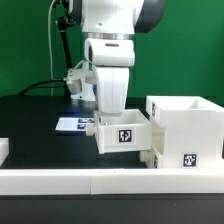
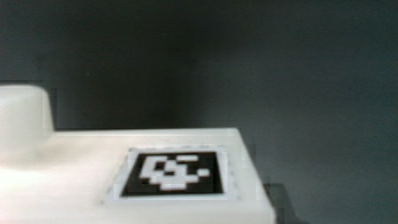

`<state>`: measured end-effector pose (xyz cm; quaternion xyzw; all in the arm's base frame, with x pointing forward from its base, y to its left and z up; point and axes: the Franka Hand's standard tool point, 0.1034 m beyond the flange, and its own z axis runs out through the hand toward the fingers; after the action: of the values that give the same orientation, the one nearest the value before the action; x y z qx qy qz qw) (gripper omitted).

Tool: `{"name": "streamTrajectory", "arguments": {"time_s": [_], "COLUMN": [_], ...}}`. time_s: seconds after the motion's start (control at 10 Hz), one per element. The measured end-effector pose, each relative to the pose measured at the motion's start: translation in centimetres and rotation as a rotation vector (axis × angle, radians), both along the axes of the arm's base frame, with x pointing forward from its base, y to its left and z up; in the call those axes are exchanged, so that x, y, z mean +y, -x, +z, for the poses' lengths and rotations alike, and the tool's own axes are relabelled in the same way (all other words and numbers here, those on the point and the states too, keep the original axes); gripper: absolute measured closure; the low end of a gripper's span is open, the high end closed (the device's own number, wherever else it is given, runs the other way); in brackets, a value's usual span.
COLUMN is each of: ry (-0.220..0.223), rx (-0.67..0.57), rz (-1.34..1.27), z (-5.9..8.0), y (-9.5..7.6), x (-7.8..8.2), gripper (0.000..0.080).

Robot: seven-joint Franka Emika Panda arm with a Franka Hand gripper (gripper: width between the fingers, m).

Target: Assemble drawer

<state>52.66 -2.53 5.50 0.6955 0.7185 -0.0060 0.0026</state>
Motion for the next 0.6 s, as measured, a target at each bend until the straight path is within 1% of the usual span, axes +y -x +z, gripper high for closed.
{"name": "streamTrajectory", "arguments": {"time_s": [0.4,0.6], "ry": [0.001,0.0], "rx": [0.006,0.006], "rz": [0.006,0.006], "z": [0.1,0.0], "y": [-1.2,-1.3], "x": [0.4,0.4], "gripper": [0.0755,0.0755]}}
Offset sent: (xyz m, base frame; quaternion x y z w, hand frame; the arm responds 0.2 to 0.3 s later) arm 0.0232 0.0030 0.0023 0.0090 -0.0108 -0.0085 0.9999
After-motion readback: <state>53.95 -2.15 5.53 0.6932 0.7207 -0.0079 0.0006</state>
